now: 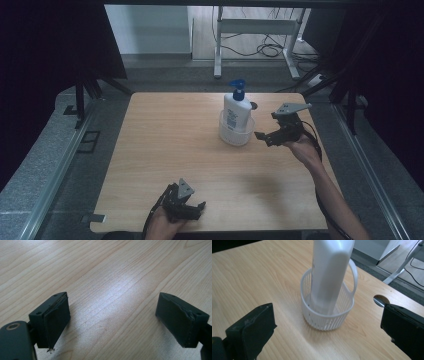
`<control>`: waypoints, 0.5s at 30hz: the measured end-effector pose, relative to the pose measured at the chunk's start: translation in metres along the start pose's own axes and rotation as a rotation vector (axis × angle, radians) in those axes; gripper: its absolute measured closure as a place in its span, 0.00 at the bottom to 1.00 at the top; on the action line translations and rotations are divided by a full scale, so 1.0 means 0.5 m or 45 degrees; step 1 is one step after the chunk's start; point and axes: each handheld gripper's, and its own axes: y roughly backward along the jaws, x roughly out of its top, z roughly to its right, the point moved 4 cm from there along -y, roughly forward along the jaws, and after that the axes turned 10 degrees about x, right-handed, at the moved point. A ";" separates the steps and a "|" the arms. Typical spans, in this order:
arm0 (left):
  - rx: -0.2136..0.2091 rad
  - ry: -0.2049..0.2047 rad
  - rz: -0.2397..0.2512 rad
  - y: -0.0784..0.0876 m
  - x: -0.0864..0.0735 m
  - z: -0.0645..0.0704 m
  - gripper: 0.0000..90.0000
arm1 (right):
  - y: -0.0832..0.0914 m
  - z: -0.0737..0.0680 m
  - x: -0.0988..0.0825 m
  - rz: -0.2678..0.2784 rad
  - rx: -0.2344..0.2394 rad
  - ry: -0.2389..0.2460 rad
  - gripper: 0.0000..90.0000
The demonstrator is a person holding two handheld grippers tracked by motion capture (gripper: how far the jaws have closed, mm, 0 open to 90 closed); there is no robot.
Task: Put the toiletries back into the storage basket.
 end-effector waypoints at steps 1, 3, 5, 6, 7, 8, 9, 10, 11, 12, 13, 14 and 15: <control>0.000 0.000 0.000 0.000 0.000 0.000 0.13 | 0.002 -0.001 -0.004 -0.002 0.000 0.004 0.00; 0.000 0.000 0.000 0.000 0.000 0.000 0.13 | 0.006 -0.007 -0.014 -0.008 -0.003 0.003 0.00; 0.000 -0.001 0.000 0.000 0.000 0.000 0.13 | 0.009 -0.012 -0.025 -0.014 -0.006 0.007 0.00; 0.000 0.000 0.000 0.000 0.000 0.000 0.13 | 0.011 -0.015 -0.030 -0.015 -0.005 0.006 0.00; 0.000 -0.001 0.000 0.000 0.000 0.000 0.13 | 0.012 -0.018 -0.036 -0.017 -0.003 0.000 0.00; 0.000 0.000 0.000 0.000 0.000 0.000 0.13 | 0.013 -0.021 -0.042 -0.019 -0.004 -0.003 0.00; 0.000 0.000 0.000 0.000 0.000 0.000 0.13 | 0.014 -0.024 -0.048 -0.022 -0.004 -0.003 0.00; 0.000 -0.001 0.000 0.000 0.000 0.000 0.13 | 0.014 -0.027 -0.055 -0.023 -0.001 -0.008 0.00; 0.000 -0.001 0.000 0.000 0.000 0.000 0.13 | 0.015 -0.029 -0.061 -0.023 0.002 -0.011 0.00; 0.000 -0.001 0.000 0.000 0.000 0.000 0.13 | 0.015 -0.031 -0.068 -0.024 0.005 -0.018 0.00; 0.000 -0.001 0.000 0.000 0.000 0.000 0.13 | 0.015 -0.034 -0.074 -0.028 0.006 -0.025 0.00; 0.000 0.000 0.000 0.000 0.000 0.000 0.13 | 0.016 -0.036 -0.081 -0.029 0.008 -0.032 0.00; 0.000 -0.001 0.000 0.000 0.000 0.000 0.13 | 0.016 -0.039 -0.087 -0.027 0.010 -0.036 0.00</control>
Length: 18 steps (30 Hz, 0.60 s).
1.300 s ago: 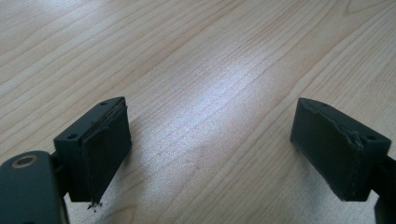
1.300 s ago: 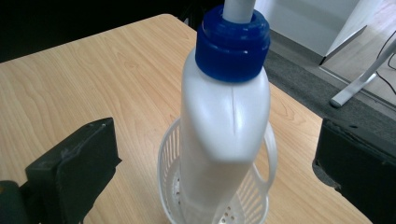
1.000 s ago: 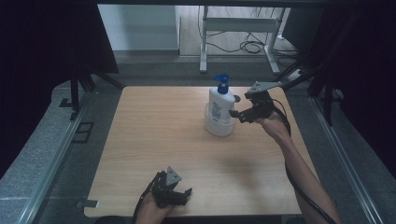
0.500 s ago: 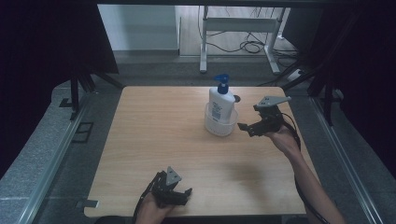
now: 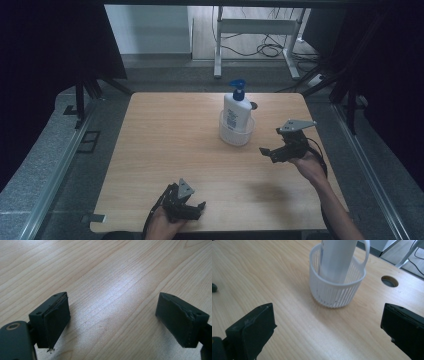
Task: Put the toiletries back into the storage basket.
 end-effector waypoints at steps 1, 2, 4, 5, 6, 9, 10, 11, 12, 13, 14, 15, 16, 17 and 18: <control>0.000 0.000 0.000 0.000 0.000 0.000 0.13 | 0.000 -0.003 -0.007 -0.001 0.002 -0.004 0.00; -0.001 -0.001 -0.001 0.000 0.000 0.000 0.13 | 0.000 -0.006 -0.014 -0.003 0.005 -0.008 0.00; 0.000 0.000 0.000 0.000 0.000 0.000 0.13 | -0.001 -0.011 -0.029 -0.016 -0.001 -0.011 0.00; 0.000 0.000 0.000 0.000 0.000 0.000 0.13 | -0.002 -0.014 -0.036 -0.021 -0.001 -0.015 0.00; 0.000 0.000 0.000 0.000 0.000 0.000 0.13 | -0.003 -0.017 -0.044 -0.023 -0.001 -0.019 0.00; 0.000 0.002 0.000 0.000 0.000 0.000 0.13 | -0.007 -0.025 -0.070 -0.033 -0.001 -0.032 0.00; 0.000 0.002 0.001 0.000 0.000 0.000 0.13 | -0.008 -0.028 -0.078 -0.037 -0.001 -0.036 0.00; 0.000 0.001 -0.001 0.000 0.000 0.000 0.13 | -0.010 -0.031 -0.087 -0.041 -0.002 -0.035 0.00; 0.000 0.000 -0.001 0.000 0.000 0.000 0.13 | -0.011 -0.035 -0.096 -0.045 -0.002 -0.037 0.00; 0.000 0.001 -0.001 0.000 0.000 0.000 0.13 | -0.013 -0.038 -0.104 -0.049 -0.004 -0.040 0.00; 0.000 0.004 0.001 0.000 0.000 0.000 0.13 | -0.016 -0.042 -0.113 -0.052 -0.004 -0.040 0.00; 0.000 0.004 0.001 0.000 0.000 0.000 0.13 | -0.018 -0.045 -0.122 -0.055 -0.004 -0.043 0.00; 0.000 0.005 0.001 0.000 0.000 0.001 0.13 | -0.021 -0.048 -0.131 -0.059 -0.004 -0.045 0.00; 0.000 0.005 0.001 0.000 0.000 0.001 0.13 | -0.024 -0.052 -0.139 -0.061 0.000 -0.050 0.00; 0.000 0.005 0.001 0.000 0.000 0.001 0.13 | -0.027 -0.055 -0.148 -0.065 0.001 -0.055 0.00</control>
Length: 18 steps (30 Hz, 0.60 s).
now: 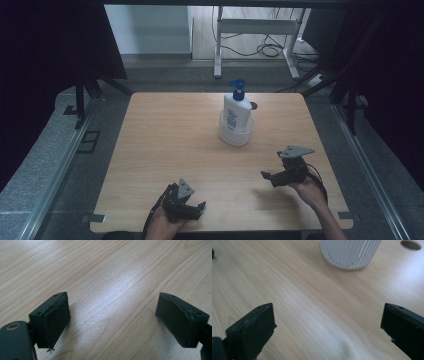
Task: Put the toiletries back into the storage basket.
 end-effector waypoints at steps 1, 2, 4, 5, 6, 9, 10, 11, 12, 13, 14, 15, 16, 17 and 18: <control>0.000 -0.002 -0.001 0.000 0.000 0.000 0.13 | -0.004 -0.003 -0.008 -0.005 0.006 -0.003 0.00; 0.000 -0.003 -0.002 0.000 0.000 0.000 0.13 | -0.007 -0.005 -0.016 -0.012 0.006 -0.008 0.00; 0.000 -0.003 -0.002 0.000 0.000 0.000 0.13 | -0.015 -0.010 -0.033 -0.030 0.009 -0.014 0.00; 0.000 -0.003 -0.002 0.000 0.000 0.000 0.13 | -0.018 -0.012 -0.041 -0.042 0.012 -0.014 0.00; 0.000 -0.003 -0.002 0.000 0.000 0.000 0.13 | -0.022 -0.015 -0.048 -0.053 0.017 -0.020 0.00; 0.000 -0.003 -0.002 0.000 0.000 0.000 0.13 | -0.033 -0.021 -0.069 -0.088 0.024 -0.021 0.00; -0.001 -0.003 -0.002 0.000 0.000 0.000 0.13 | -0.037 -0.022 -0.075 -0.101 0.028 -0.022 0.00; -0.001 -0.003 -0.002 0.000 0.000 0.000 0.13 | -0.040 -0.023 -0.081 -0.113 0.030 -0.017 0.00; 0.000 -0.003 -0.002 0.000 0.000 0.000 0.13 | -0.043 -0.025 -0.086 -0.123 0.031 -0.019 0.00; -0.001 -0.003 -0.002 0.000 0.000 0.000 0.13 | -0.046 -0.026 -0.091 -0.131 0.033 -0.022 0.00; 0.000 -0.004 -0.002 0.000 0.000 0.000 0.13 | -0.049 -0.027 -0.096 -0.145 0.036 -0.022 0.00; -0.001 -0.003 -0.002 0.000 0.000 0.000 0.13 | -0.050 -0.026 -0.099 -0.127 0.039 -0.024 0.00; 0.000 -0.003 -0.002 0.000 0.000 0.000 0.13 | -0.050 -0.026 -0.100 -0.122 0.039 -0.030 0.00; 0.000 -0.003 -0.002 0.000 0.000 0.000 0.13 | -0.049 -0.027 -0.100 -0.122 0.035 -0.028 0.00; 0.000 -0.003 -0.002 0.000 0.000 0.000 0.13 | -0.049 -0.027 -0.100 -0.123 0.037 -0.027 0.00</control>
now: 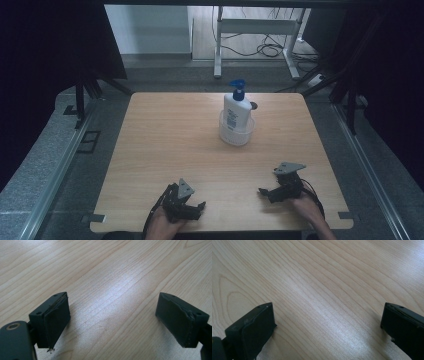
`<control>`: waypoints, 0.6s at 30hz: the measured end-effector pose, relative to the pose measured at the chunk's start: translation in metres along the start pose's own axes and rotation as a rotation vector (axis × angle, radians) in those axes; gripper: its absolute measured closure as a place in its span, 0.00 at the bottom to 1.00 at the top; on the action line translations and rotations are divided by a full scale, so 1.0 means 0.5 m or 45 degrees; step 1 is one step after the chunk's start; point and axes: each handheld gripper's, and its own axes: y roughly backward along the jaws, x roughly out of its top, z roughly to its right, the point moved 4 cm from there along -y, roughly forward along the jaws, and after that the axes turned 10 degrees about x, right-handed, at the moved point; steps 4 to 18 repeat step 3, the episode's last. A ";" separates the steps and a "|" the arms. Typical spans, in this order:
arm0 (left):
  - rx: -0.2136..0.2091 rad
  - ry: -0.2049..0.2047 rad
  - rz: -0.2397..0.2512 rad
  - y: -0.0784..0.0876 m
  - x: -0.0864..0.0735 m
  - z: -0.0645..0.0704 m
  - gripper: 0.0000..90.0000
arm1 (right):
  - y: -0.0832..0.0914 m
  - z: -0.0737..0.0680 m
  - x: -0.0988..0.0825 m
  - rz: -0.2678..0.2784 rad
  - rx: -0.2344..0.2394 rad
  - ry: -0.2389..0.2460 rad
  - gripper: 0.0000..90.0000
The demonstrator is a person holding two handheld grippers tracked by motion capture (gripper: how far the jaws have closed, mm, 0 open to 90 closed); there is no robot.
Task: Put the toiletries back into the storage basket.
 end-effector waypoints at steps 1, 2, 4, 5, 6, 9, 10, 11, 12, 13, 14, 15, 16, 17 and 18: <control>0.000 -0.001 0.000 0.000 0.000 0.001 0.13 | 0.000 0.000 0.000 0.001 -0.001 0.002 0.00; 0.000 0.000 0.000 0.000 0.000 0.000 0.13 | 0.000 0.000 -0.001 0.001 0.000 0.001 0.00; 0.000 0.000 -0.001 0.000 0.000 0.000 0.13 | 0.000 0.000 -0.001 0.001 0.001 0.000 0.00; 0.000 0.000 -0.001 0.000 0.000 0.000 0.13 | 0.000 0.000 -0.001 0.001 0.001 0.000 0.00; 0.000 0.000 -0.001 0.000 0.000 0.000 0.13 | 0.000 0.000 -0.001 0.001 0.001 0.000 0.00; 0.000 0.000 -0.001 0.000 0.000 0.000 0.13 | 0.000 0.000 -0.001 0.001 0.001 0.000 0.00; 0.000 0.000 -0.001 0.000 0.000 0.000 0.13 | 0.000 0.000 -0.001 0.001 0.001 0.000 0.00; 0.000 0.000 -0.001 0.000 0.000 0.000 0.13 | 0.000 0.000 -0.001 0.001 0.001 0.000 0.00; 0.000 0.000 -0.001 0.000 0.000 0.000 0.13 | 0.000 0.000 -0.001 0.001 0.001 0.000 0.00; 0.000 0.000 -0.001 0.000 0.000 0.000 0.13 | 0.000 0.000 -0.001 0.001 0.001 0.000 0.00; 0.000 0.000 -0.001 0.000 0.000 0.000 0.13 | 0.000 0.000 -0.001 0.001 0.001 0.000 0.00; 0.000 0.000 -0.001 0.000 0.000 0.000 0.13 | 0.000 0.000 -0.001 0.001 0.001 0.000 0.00; 0.000 0.000 -0.001 0.000 0.000 0.000 0.13 | 0.000 0.000 -0.001 0.001 0.001 0.000 0.00; 0.000 0.000 -0.001 0.000 0.000 0.000 0.13 | 0.000 0.000 -0.001 0.001 0.001 0.000 0.00; 0.000 0.000 -0.001 0.000 0.000 0.000 0.13 | 0.000 0.000 -0.001 0.001 0.001 0.000 0.00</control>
